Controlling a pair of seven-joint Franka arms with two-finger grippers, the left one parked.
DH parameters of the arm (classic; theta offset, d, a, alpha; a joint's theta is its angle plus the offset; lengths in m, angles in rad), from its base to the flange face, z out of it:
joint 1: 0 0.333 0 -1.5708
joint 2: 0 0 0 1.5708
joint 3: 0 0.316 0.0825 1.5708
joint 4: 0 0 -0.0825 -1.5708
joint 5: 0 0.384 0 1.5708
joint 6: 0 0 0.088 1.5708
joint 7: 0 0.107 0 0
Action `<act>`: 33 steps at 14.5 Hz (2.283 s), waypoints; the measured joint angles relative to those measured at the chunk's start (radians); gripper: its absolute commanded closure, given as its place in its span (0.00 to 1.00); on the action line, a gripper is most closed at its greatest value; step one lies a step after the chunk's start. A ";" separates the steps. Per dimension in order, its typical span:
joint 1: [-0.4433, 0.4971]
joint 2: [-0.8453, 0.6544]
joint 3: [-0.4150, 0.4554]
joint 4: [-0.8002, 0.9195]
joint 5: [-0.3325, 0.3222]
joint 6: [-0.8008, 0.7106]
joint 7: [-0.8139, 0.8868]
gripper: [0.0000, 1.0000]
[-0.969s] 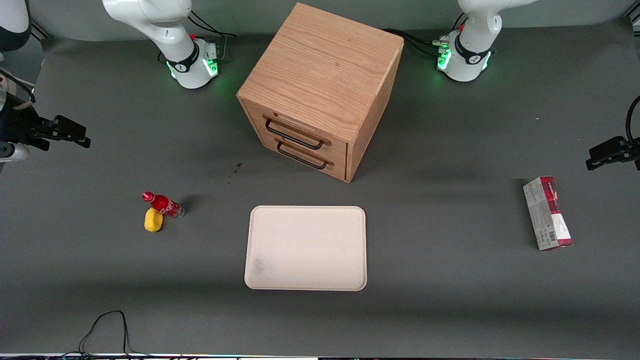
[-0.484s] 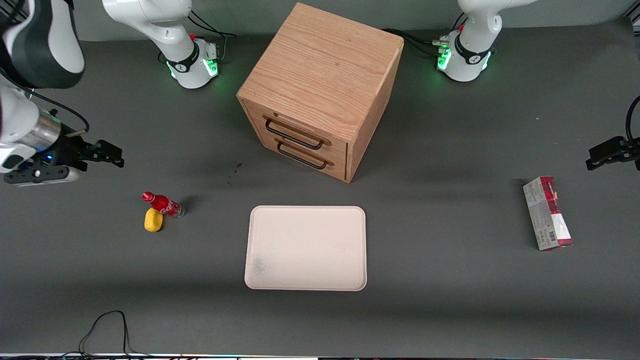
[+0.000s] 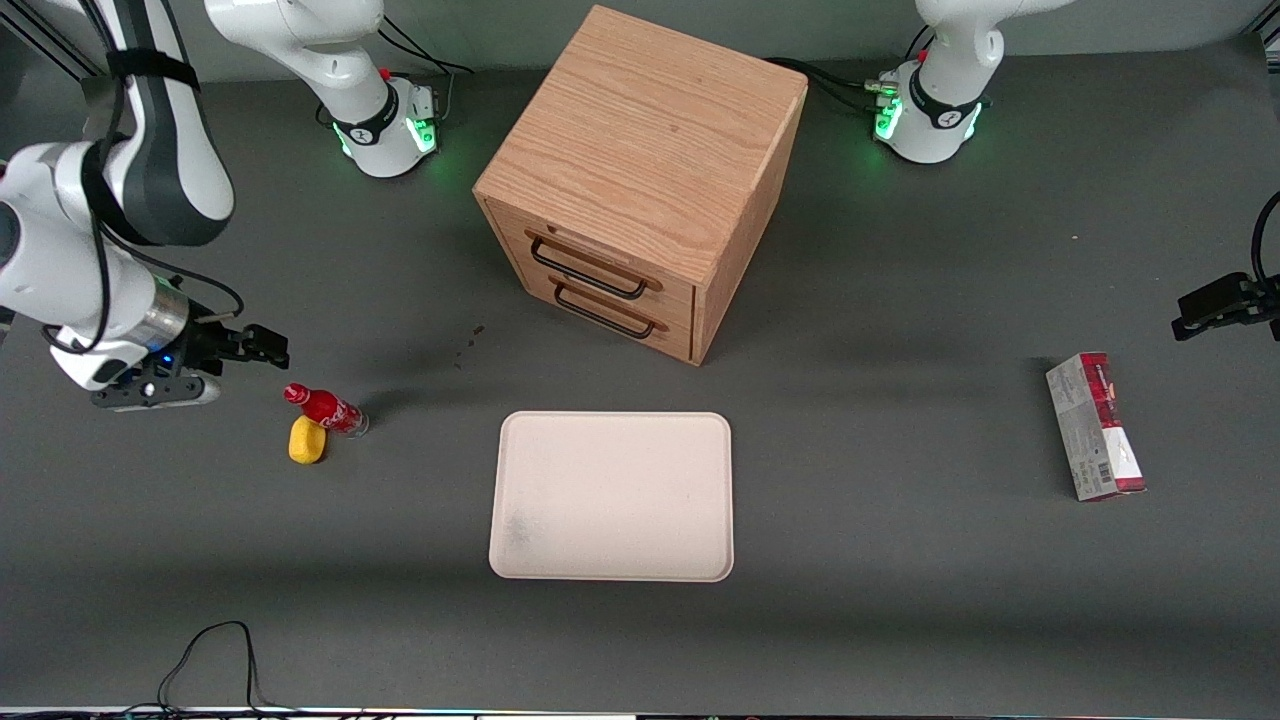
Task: Place coke bottle on tray
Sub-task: 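Move the open right gripper down over the red Coca-Cola bottle, then close the right gripper on the bottle and lift it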
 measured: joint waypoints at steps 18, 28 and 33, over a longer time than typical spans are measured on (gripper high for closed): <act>0.034 0.112 -0.004 -0.107 0.000 0.253 0.025 0.33; 0.033 0.111 -0.007 -0.102 0.000 0.248 0.025 0.94; 0.033 0.104 -0.007 0.050 0.000 0.028 0.025 0.95</act>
